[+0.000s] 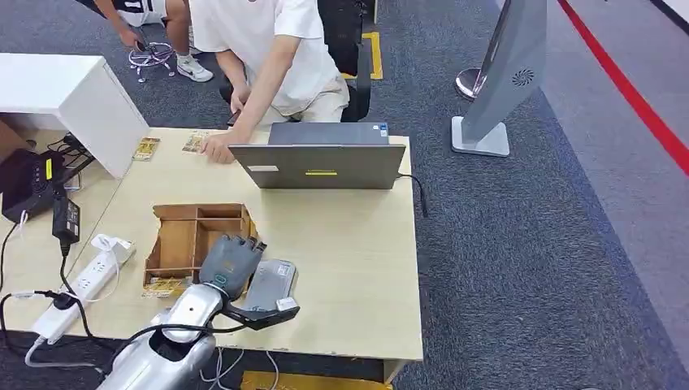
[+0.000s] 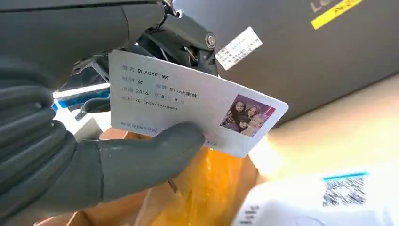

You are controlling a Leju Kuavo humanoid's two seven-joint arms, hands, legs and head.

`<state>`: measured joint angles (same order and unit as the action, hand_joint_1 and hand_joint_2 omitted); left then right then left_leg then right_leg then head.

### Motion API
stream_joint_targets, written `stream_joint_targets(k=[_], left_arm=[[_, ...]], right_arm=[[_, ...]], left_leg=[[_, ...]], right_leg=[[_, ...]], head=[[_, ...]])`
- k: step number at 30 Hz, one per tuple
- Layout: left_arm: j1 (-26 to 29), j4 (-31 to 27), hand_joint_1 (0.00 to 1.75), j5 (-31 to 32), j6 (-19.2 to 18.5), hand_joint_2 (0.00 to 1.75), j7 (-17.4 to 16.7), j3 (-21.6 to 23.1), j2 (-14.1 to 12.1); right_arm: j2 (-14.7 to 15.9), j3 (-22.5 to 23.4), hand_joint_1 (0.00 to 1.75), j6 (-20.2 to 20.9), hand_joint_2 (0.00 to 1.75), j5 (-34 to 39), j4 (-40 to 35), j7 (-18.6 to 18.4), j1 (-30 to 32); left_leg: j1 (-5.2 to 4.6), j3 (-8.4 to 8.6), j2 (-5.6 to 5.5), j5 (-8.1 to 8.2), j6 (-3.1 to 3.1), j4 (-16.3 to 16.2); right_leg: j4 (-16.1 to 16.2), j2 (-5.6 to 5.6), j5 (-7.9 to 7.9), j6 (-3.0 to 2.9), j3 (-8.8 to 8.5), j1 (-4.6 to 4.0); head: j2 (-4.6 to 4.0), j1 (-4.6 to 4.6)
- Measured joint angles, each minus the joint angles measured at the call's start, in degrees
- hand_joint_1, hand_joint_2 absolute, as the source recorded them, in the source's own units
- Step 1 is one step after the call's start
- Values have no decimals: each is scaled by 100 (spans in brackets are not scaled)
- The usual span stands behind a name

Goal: Pass the card to the sensor for recognition and then transmit it.

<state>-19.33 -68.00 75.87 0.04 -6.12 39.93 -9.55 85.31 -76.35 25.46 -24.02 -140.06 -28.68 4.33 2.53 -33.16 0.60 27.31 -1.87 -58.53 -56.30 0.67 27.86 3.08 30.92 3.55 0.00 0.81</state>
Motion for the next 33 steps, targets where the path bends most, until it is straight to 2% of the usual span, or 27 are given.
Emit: stream_joint_targets(k=[5, 11, 17, 20, 24, 28, 33], left_arm=[[0, 24, 175, -166, -57, 175, 205, 75, -22], [-1, 29, 175, -291, -151, 175, 256, 171, -68], [-16, 26, 175, -669, -518, 175, 280, 190, -160], [-69, -9, 175, -807, -529, 175, 275, 190, -245], [-162, -256, 175, -699, -74, 175, 161, 181, -352], [-352, -845, 175, -372, 705, 175, 35, 16, -467], [-736, -1547, 175, -90, 1628, 175, 30, -552, -664]], right_arm=[[-24, -7, 0, 0, 0, 9, 22, 48, -70], [-28, -7, 0, 0, 0, 92, 50, 66, -140], [-70, -46, 0, 0, 0, 212, 98, 92, -224], [-74, -55, 0, 0, 0, 159, 105, 107, -235], [-76, -153, 0, -2, 0, -386, 100, -29, -178], [-79, -386, 0, 0, 0, -907, 44, -197, -113], [11, -656, 0, 0, 0, -752, -66, 45, -158]], left_leg=[[0, 0, 0, 0, 0, 0], [0, 0, 0, 0, 0, 0], [0, 1, 0, 0, 0, 0], [0, 1, 0, -1, 0, 0], [0, -1, -7, -4, 2, 0], [0, -4, -16, -5, 1, -1], [1, -3, -15, -5, 1, 0]], right_leg=[[0, 0, 0, 0, 0, 0], [0, 0, 0, 0, 0, 0], [0, 0, 0, 0, 0, 0], [-1, 0, 0, 0, 0, 0], [-1, 6, 0, 0, -1, 0], [-2, 14, 0, 0, -2, 0], [-4, 13, 0, 0, -2, -1]], head=[[0, 0], [0, 0], [0, 0], [0, 0], [0, 0], [0, 0], [0, -2]])
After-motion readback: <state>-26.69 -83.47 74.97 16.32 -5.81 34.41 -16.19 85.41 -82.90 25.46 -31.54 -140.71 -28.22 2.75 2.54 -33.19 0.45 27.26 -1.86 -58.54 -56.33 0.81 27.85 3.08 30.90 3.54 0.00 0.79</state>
